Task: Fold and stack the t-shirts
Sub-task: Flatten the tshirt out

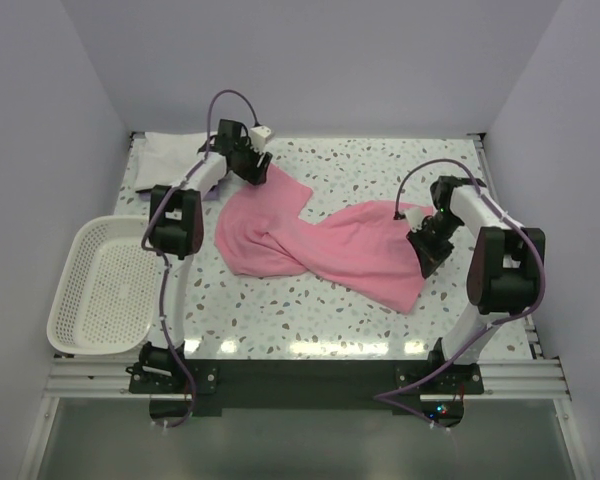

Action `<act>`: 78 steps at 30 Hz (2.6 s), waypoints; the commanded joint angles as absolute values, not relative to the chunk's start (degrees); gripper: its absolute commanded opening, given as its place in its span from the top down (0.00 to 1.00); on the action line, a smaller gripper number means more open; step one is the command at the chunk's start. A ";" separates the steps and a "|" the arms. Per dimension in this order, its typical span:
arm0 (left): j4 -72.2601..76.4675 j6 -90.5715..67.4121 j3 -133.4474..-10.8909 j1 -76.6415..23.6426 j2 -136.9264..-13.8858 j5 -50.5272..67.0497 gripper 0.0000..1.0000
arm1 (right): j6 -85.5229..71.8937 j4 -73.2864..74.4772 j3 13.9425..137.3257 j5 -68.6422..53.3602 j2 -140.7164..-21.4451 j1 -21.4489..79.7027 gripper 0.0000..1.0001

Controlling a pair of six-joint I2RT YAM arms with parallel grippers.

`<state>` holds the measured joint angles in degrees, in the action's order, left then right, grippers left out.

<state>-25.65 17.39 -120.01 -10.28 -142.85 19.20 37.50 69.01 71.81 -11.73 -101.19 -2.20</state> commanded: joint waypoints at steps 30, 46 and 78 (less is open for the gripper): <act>-31.29 16.26 -121.72 -11.43 -145.45 21.71 0.60 | 36.83 70.05 76.82 -13.62 -102.22 -2.02 1.00; -17.69 0.62 -121.92 -0.80 -124.03 42.17 1.00 | 31.21 60.13 97.55 -5.10 -92.39 -2.20 1.00; 0.19 6.68 -101.57 5.80 -56.86 19.07 1.00 | 35.68 21.45 109.69 8.09 -55.11 -2.20 1.00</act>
